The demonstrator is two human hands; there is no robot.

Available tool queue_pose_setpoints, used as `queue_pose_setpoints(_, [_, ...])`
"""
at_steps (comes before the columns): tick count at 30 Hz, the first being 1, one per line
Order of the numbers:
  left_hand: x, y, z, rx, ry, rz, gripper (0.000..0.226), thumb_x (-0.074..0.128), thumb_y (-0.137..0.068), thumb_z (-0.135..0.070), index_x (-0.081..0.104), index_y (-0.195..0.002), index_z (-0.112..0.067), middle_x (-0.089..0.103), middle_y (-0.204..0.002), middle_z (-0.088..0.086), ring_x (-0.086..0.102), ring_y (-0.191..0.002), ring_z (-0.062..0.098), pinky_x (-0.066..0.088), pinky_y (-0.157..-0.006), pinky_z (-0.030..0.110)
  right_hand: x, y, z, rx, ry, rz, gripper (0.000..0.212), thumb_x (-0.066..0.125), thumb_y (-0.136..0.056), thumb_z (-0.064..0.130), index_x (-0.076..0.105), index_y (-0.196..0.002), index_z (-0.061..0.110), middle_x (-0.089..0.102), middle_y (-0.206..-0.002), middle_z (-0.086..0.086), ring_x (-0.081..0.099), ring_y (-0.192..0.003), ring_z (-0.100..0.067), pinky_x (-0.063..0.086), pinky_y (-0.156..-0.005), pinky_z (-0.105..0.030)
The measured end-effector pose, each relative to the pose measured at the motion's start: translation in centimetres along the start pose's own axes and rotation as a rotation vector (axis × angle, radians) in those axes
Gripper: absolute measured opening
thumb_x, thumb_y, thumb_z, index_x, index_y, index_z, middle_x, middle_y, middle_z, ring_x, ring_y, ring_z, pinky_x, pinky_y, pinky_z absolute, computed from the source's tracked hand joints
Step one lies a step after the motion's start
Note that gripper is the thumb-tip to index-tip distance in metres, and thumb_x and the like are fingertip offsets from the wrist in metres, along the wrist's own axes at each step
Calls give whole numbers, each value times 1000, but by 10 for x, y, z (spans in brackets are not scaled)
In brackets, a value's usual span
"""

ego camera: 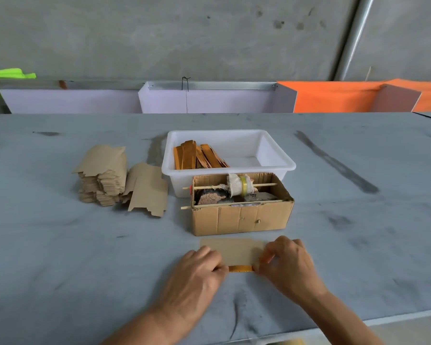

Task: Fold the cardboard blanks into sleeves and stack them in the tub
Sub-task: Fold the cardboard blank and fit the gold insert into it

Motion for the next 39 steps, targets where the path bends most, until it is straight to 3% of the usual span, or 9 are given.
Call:
queue_pose_setpoints(3, [0,1,0,-9,-10,5,33,39,-74,-15,70,-62,-21,57,-65,-8,58,-60,11,45,-51,20,-13,16,27,-211,68,-178,15,80,-65,9,71,-65,20,61,-73,7,56,-76,-23,43,-60,-33])
queue_pose_setpoints(7, [-5,-2,2,-63,38,-41,34,40,-79,-19,67,-59,-19,55,-63,-5,57,-59,15,43,-50,21,-2,43,73,-550,61,-198,21,69,-46,1,69,-58,18,59,-60,3,55,-54,-19,41,-41,-21])
queue_pose_setpoints(12, [4,12,17,-113,109,15,25,47,-82,-12,68,-70,-16,56,-74,-5,58,-69,13,45,-54,23,7,42,50,-471,150,-82,29,86,-35,6,66,-52,16,62,-62,6,58,-51,-15,36,-33,-17])
queue_pose_setpoints(15, [11,23,31,-146,145,37,24,61,-63,7,69,-73,-13,59,-79,-5,58,-73,12,48,-55,23,6,41,34,-381,159,-49,33,87,-34,-2,68,-55,16,63,-63,6,60,-53,-16,37,-32,-18])
queue_pose_setpoints(20, [11,27,21,-93,193,44,34,65,-52,18,66,-68,-11,58,-80,-5,52,-74,10,47,-55,22,-10,14,29,-236,46,-103,31,51,-84,6,71,-103,19,67,-101,4,61,-92,-19,48,-72,-29])
queue_pose_setpoints(24, [6,18,34,-193,375,-18,29,62,-67,11,73,-81,-11,63,-80,-2,57,-76,9,47,-65,19,1,-6,30,-230,107,38,41,56,-91,31,53,-131,24,53,-126,3,47,-115,-18,42,-90,-26])
queue_pose_setpoints(27, [10,-1,59,-392,366,-28,17,59,-88,-12,69,-101,-13,61,-96,1,58,-92,17,42,-79,23,14,-12,25,-188,136,167,45,61,-89,34,50,-132,23,52,-125,1,45,-115,-20,41,-94,-29])
queue_pose_setpoints(30, [28,-11,69,-514,196,123,30,53,-93,-35,58,-117,-19,52,-113,-1,50,-111,18,38,-90,27,19,-12,25,-208,78,195,38,61,-89,34,55,-125,24,53,-123,2,45,-114,-18,40,-97,-32])
queue_pose_setpoints(39, [39,-18,77,-642,285,252,21,68,-81,-37,55,-88,-23,56,-94,-6,54,-90,17,39,-72,26,14,-5,16,-238,0,94,29,61,-87,33,60,-115,24,49,-116,5,44,-109,-18,41,-91,-30])
Point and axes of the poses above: each hand's wrist, its own y-axis away from the middle knuckle, its own x-axis out of the palm, z = x × y, the point moved 9 cm from there along -y, towards the middle knuckle
